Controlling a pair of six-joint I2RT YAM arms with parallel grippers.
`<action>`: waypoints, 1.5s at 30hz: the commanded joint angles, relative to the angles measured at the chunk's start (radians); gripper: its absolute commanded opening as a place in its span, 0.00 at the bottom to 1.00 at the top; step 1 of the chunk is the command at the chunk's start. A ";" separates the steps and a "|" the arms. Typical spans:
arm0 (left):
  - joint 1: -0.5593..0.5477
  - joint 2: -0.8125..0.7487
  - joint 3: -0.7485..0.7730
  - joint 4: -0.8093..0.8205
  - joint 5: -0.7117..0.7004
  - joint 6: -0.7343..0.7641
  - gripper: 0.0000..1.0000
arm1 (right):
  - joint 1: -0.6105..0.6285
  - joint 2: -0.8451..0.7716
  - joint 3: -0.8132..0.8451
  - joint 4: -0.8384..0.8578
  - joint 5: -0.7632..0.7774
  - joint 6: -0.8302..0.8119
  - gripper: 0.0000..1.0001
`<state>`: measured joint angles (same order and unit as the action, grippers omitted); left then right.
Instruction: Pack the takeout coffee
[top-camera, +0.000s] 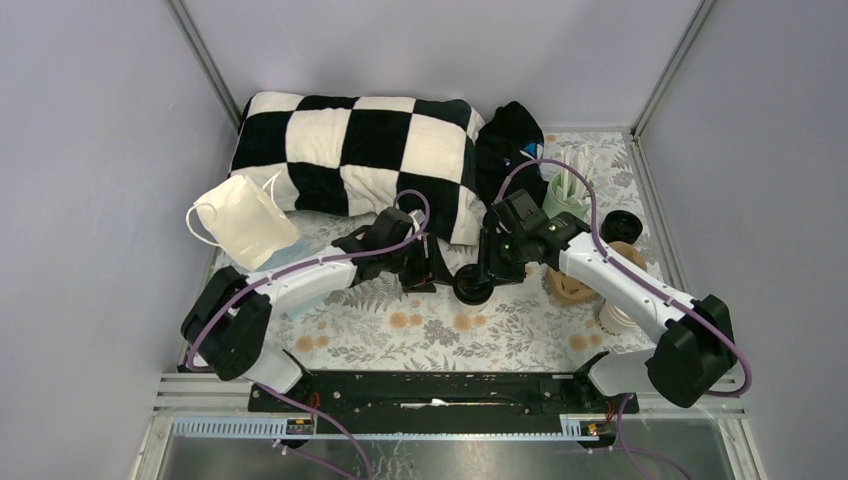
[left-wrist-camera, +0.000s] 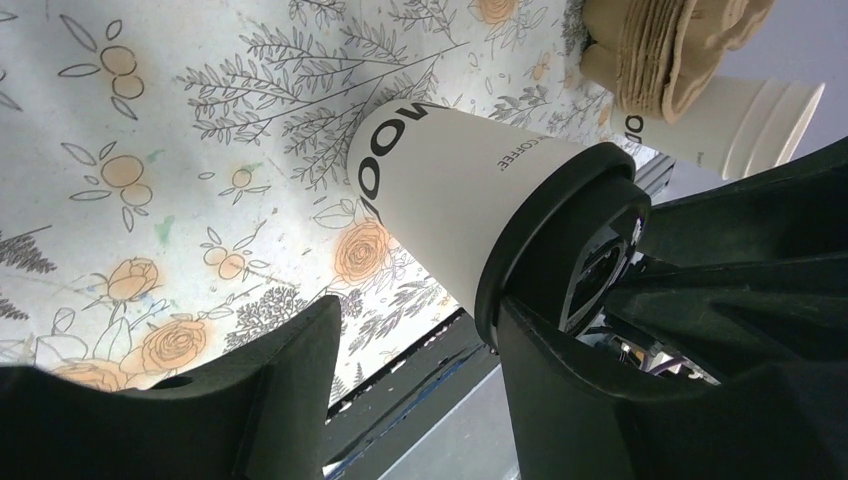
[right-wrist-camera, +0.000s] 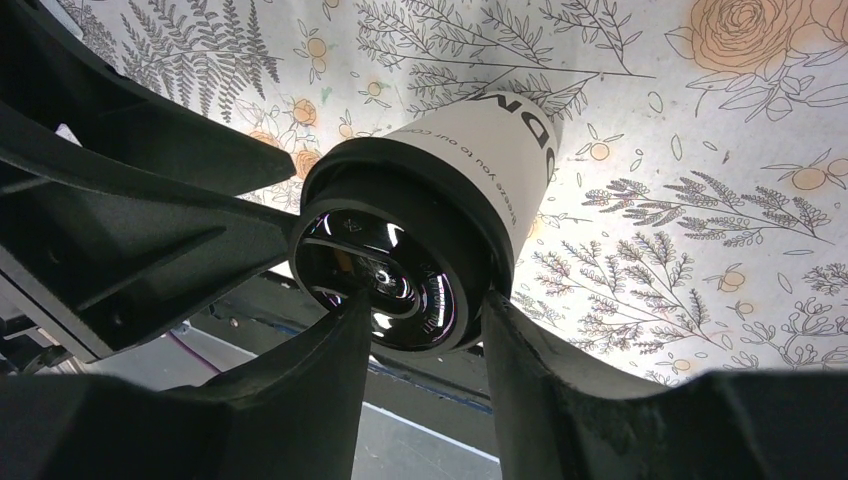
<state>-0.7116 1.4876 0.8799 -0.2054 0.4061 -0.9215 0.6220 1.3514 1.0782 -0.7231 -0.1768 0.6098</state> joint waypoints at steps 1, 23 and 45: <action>0.003 -0.023 0.063 -0.095 -0.017 0.041 0.63 | 0.008 0.014 0.025 -0.057 0.017 -0.019 0.51; -0.051 0.079 0.137 -0.067 0.052 0.013 0.88 | 0.009 0.027 0.053 -0.071 0.025 -0.025 0.48; -0.049 0.122 0.063 -0.097 -0.026 0.070 0.68 | -0.250 0.024 -0.002 0.009 -0.498 -0.166 0.85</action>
<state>-0.7631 1.5829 0.9840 -0.2352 0.4709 -0.8974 0.3767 1.3369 1.1519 -0.7792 -0.4320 0.5278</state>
